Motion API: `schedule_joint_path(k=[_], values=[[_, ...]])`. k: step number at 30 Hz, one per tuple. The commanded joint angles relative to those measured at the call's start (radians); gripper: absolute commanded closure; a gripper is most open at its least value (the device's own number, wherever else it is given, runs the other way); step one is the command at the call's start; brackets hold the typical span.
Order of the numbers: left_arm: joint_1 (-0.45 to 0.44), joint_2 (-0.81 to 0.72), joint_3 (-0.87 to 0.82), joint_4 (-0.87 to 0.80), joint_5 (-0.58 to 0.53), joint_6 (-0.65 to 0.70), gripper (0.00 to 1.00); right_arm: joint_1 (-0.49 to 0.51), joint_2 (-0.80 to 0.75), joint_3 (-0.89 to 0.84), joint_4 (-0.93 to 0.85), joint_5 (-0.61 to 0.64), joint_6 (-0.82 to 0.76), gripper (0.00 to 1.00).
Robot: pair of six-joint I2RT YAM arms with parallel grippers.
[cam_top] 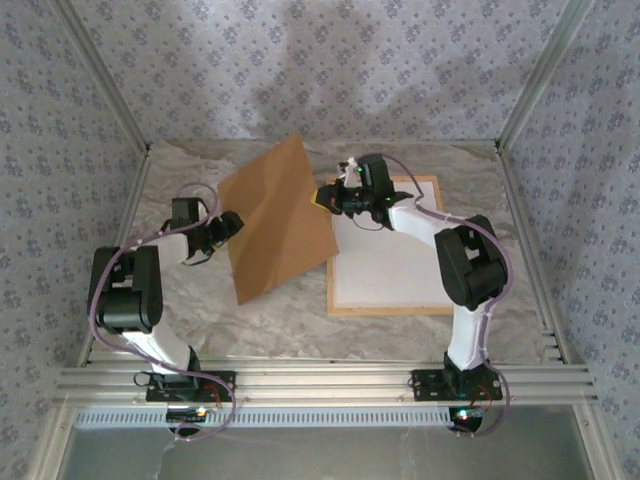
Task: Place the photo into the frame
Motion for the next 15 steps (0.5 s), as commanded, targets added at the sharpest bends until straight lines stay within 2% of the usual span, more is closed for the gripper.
schedule_joint_path(k=[1, 7, 13, 15], values=[[-0.002, -0.154, -0.011, -0.050, 0.027, -0.006, 0.19, -0.068, -0.179, -0.049, -0.036, -0.106, -0.056, 1.00], [-0.004, -0.342, -0.104, -0.030, -0.027, -0.025, 0.18, -0.267, -0.460, -0.240, -0.166, -0.210, -0.107, 1.00], [-0.011, -0.362, -0.112, -0.038, -0.011, -0.031, 0.19, -0.472, -0.663, -0.254, -0.518, -0.302, -0.290, 1.00], [-0.019, -0.356, -0.109, -0.034, -0.004, -0.034, 0.19, -0.536, -0.706, -0.247, -0.605, -0.294, -0.319, 1.00]])
